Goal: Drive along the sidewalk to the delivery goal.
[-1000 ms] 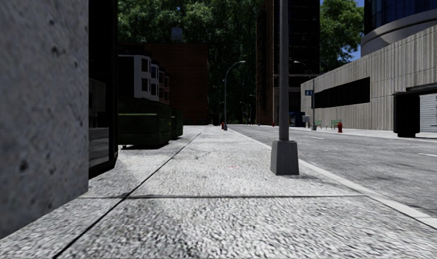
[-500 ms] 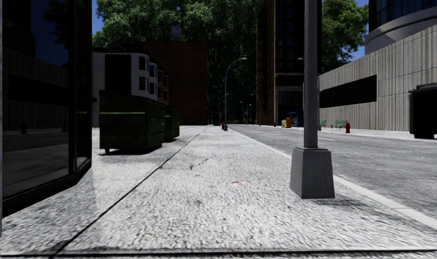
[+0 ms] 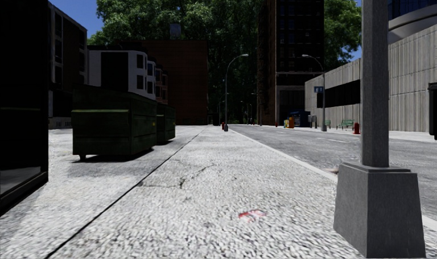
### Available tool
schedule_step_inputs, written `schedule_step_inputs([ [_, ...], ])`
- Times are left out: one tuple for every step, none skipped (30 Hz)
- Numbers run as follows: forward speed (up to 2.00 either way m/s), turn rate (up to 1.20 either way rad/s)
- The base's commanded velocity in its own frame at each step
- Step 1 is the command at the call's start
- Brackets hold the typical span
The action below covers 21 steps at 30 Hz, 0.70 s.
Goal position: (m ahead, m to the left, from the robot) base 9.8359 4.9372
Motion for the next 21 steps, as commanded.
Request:
schedule_step_inputs([
  [2.00, 0.00],
  [2.00, 0.00],
  [2.00, 0.00],
  [2.00, 0.00],
  [2.00, 0.00],
  [2.00, 0.00],
  [2.00, 0.00],
  [2.00, 0.00],
  [2.00, 0.00],
  [2.00, 0.00],
  [2.00, 0.00],
  [2.00, 0.00],
  [2.00, 0.00],
  [2.00, 0.00],
  [2.00, 0.00],
  [2.00, 0.00],
  [2.00, 0.00],
  [2.00, 0.00],
  [2.00, 0.00],
  [2.00, 0.00],
  [2.00, 0.00],
])
